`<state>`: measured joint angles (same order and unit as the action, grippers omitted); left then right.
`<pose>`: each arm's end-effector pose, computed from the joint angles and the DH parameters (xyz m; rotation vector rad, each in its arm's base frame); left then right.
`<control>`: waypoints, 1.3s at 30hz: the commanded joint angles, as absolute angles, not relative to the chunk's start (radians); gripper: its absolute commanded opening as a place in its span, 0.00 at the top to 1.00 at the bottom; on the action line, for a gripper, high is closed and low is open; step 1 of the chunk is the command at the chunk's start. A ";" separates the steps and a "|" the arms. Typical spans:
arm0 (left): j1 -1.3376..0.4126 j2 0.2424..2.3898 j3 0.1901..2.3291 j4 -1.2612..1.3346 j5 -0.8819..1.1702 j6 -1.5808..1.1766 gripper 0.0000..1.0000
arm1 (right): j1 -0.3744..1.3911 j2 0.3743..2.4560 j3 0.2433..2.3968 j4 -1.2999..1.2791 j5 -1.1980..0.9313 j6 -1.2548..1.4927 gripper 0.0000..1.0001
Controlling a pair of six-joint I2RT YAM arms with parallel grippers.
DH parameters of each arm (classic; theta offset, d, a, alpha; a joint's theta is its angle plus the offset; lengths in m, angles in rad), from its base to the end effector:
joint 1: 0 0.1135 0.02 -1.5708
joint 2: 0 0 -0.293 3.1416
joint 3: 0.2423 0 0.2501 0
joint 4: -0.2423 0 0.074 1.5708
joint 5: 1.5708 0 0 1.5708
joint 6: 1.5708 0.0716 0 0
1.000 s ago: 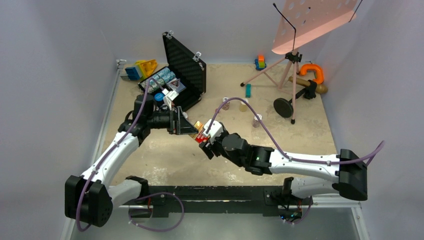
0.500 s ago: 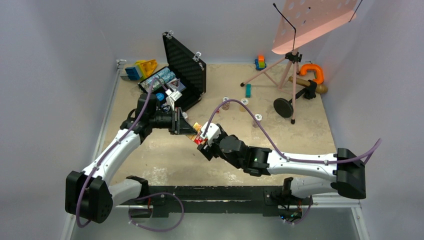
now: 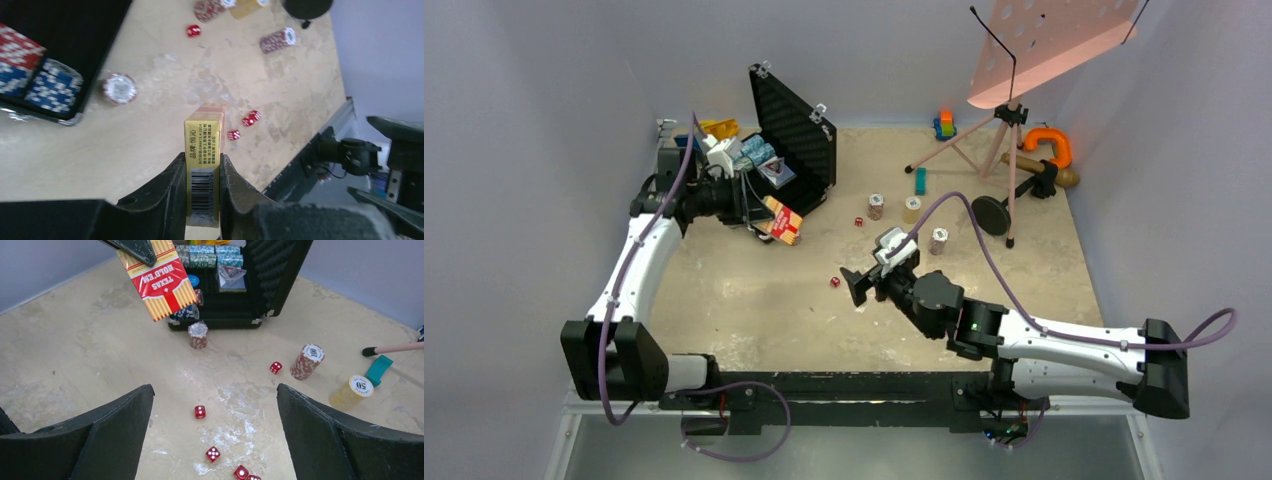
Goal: Pack up texas hold em set
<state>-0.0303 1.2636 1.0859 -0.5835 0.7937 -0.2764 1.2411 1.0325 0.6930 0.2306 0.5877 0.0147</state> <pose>0.2692 -0.0592 0.3233 0.1245 2.2776 -1.0768 0.1190 0.2251 0.3263 -0.5739 1.5807 0.4574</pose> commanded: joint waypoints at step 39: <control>0.181 2.303 2.255 -1.029 0.689 0.381 1.00 | 1.229 0.856 0.454 0.433 0.525 -0.006 0.01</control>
